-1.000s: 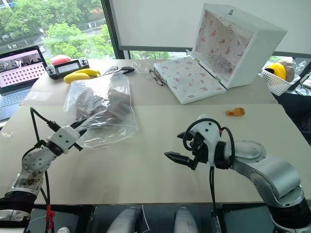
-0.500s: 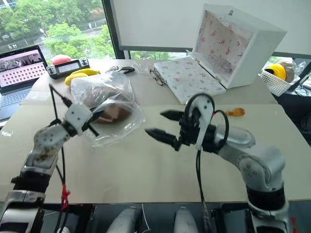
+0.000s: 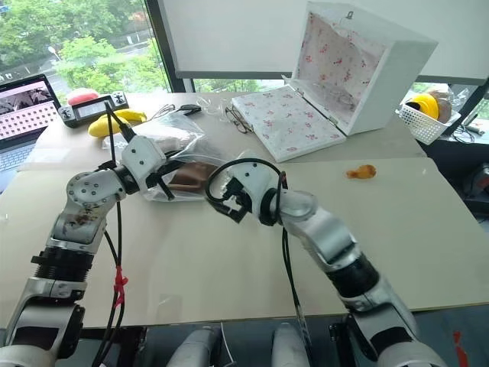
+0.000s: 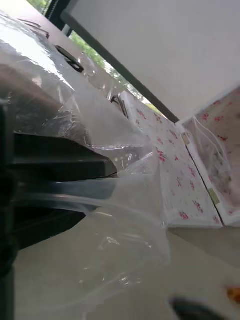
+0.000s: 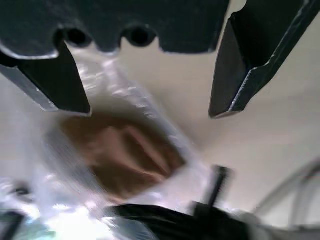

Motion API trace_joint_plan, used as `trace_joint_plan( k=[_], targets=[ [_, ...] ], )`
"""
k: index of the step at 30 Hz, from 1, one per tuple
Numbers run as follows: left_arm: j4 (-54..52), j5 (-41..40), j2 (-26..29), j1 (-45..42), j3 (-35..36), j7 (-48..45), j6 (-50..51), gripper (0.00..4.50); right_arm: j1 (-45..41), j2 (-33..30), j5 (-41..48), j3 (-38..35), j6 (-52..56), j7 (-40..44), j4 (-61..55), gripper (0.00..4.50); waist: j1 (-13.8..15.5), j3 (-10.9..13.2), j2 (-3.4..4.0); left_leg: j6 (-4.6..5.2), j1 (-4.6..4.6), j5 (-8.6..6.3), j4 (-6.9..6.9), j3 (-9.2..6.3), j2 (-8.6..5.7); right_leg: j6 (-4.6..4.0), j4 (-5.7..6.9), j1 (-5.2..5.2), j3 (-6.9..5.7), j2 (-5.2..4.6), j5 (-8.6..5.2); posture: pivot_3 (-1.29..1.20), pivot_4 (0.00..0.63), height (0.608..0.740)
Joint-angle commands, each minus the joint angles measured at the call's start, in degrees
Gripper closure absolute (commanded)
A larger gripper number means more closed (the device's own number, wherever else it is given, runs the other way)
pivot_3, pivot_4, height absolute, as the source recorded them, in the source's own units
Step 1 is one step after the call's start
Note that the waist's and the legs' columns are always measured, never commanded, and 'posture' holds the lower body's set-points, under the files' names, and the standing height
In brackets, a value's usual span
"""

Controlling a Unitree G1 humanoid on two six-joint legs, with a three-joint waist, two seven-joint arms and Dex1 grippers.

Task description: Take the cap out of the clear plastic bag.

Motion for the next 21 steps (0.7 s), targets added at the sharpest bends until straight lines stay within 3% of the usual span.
trace_joint_plan(
  k=[1, 5, 12, 18, 21],
  targets=[
    [-2.4, 0.6, 0.1, 0.9, 0.2, 0.2, -2.2, 4.44, -3.0, 2.6, -12.6, 3.3, -16.0, -3.3, 11.6, 0.00, -0.1, 0.0, 0.00, -0.01, -0.03, 0.00, -0.01, 0.02, 0.00, -0.12, 0.00, -0.05, 0.02, 0.00, 0.07, 0.00, 0.150, 0.740],
    [-2.8, 1.0, 0.0, 1.0, 0.2, 0.5, -4.2, 4.44, -5.6, 4.5, -21.5, 5.7, -27.0, -5.3, 23.4, 0.00, 0.0, 0.0, -0.02, -0.01, -0.08, 0.01, -0.01, 0.01, -0.01, -0.22, -0.03, -0.08, 0.01, 0.00, 0.13, 0.00, 0.150, 0.740],
    [-4.1, 0.9, -1.0, 0.3, 0.6, 1.5, -2.6, 4.44, -4.1, 7.2, -27.1, 5.8, -34.9, -3.3, 28.1, 0.00, -0.5, 0.0, -0.01, -0.01, -0.05, 0.01, -0.03, 0.00, 0.00, -0.23, -0.01, -0.07, 0.02, 0.01, 0.14, 0.00, 0.150, 0.740],
    [-3.4, 2.3, -0.6, 1.2, 0.4, 2.1, -3.0, 4.44, 3.5, 3.1, -23.7, -4.1, -30.3, -2.2, 14.2, 0.00, -0.2, 0.0, -0.01, -0.01, -0.09, 0.01, 0.00, -0.04, -0.02, -0.23, -0.01, -0.05, 0.01, 0.02, 0.14, 0.00, 0.150, 0.740],
    [-3.5, 3.2, -0.7, 2.1, -0.2, 2.3, -4.5, 4.44, 7.5, 0.3, -20.0, -9.7, -24.4, 1.1, 1.8, 0.00, -0.2, 0.0, -0.01, -0.01, -0.06, 0.01, 0.01, -0.03, -0.02, -0.23, 0.01, -0.05, 0.02, 0.02, 0.14, 0.00, 0.150, 0.740]
  ],
)
